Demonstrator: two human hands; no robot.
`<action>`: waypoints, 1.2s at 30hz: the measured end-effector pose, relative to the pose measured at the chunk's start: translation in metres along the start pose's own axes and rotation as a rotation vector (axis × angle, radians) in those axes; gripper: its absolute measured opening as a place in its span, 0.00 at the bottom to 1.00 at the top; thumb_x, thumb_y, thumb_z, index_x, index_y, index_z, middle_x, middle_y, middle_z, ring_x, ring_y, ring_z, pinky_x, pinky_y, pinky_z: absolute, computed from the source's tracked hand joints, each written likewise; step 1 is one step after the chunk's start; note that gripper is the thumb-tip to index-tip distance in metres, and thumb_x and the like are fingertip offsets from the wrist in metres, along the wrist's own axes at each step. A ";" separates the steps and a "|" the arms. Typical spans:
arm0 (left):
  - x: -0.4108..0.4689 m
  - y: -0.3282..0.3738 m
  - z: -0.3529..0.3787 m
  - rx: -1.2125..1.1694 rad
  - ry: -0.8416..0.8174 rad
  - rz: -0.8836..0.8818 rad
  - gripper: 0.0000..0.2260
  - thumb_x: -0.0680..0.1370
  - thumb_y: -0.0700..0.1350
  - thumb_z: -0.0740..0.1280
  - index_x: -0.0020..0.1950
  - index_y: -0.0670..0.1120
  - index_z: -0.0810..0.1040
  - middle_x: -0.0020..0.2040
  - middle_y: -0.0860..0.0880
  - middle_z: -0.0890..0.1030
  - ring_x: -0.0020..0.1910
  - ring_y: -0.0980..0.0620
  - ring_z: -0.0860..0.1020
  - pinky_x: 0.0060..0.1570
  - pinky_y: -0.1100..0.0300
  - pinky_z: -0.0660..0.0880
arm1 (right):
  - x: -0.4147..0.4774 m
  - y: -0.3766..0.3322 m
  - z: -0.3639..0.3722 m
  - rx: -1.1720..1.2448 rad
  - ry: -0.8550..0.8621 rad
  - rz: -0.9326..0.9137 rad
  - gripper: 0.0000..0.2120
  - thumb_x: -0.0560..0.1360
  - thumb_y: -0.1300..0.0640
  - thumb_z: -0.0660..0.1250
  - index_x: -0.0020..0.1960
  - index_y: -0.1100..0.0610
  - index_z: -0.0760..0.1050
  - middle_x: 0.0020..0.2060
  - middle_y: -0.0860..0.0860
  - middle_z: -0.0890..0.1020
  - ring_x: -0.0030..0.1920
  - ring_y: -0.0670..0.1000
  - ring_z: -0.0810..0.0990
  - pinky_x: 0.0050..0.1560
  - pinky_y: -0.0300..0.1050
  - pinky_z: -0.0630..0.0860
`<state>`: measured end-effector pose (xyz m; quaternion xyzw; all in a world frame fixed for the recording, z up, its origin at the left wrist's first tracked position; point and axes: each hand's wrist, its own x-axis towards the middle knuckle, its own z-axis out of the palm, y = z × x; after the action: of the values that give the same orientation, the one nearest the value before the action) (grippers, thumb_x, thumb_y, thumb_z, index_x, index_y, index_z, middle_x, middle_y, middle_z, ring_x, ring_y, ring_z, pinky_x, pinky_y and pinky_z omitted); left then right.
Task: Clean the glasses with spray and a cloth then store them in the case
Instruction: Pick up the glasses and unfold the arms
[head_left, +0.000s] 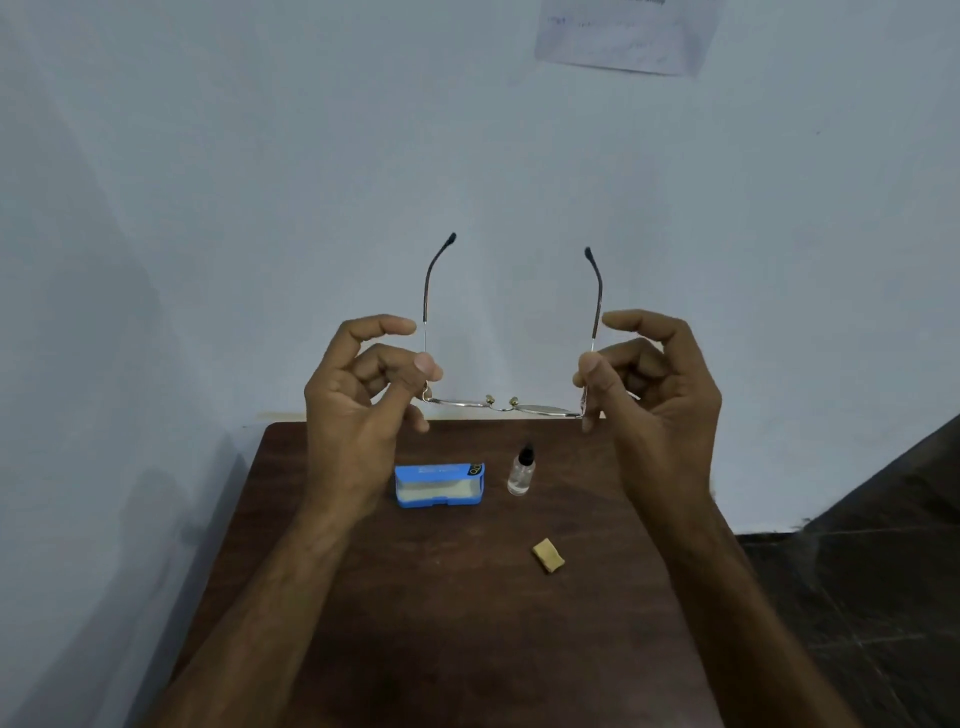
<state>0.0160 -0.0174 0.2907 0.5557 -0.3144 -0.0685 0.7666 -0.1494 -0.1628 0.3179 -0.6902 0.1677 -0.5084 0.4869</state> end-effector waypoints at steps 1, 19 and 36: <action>0.002 0.001 -0.001 -0.060 -0.001 -0.055 0.09 0.80 0.36 0.70 0.57 0.47 0.80 0.41 0.47 0.85 0.39 0.51 0.81 0.29 0.57 0.77 | 0.002 -0.003 0.001 0.019 -0.015 0.024 0.10 0.80 0.67 0.70 0.61 0.62 0.76 0.36 0.58 0.81 0.32 0.54 0.79 0.30 0.49 0.79; -0.007 -0.001 0.001 -0.316 -0.125 -0.347 0.10 0.72 0.46 0.73 0.51 0.50 0.89 0.52 0.44 0.88 0.44 0.53 0.85 0.40 0.62 0.83 | 0.028 0.004 0.003 0.533 0.077 0.780 0.03 0.78 0.67 0.69 0.50 0.65 0.81 0.37 0.55 0.80 0.31 0.45 0.77 0.29 0.31 0.76; -0.012 -0.035 0.008 -0.185 0.074 -0.361 0.09 0.73 0.44 0.73 0.51 0.43 0.86 0.45 0.45 0.87 0.40 0.52 0.83 0.37 0.60 0.83 | 0.019 0.096 -0.006 0.241 0.116 0.607 0.09 0.83 0.62 0.65 0.60 0.62 0.80 0.40 0.58 0.84 0.36 0.53 0.83 0.32 0.47 0.82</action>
<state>0.0103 -0.0310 0.2559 0.5324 -0.1736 -0.2128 0.8007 -0.1211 -0.2247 0.2474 -0.5163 0.3316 -0.3947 0.6838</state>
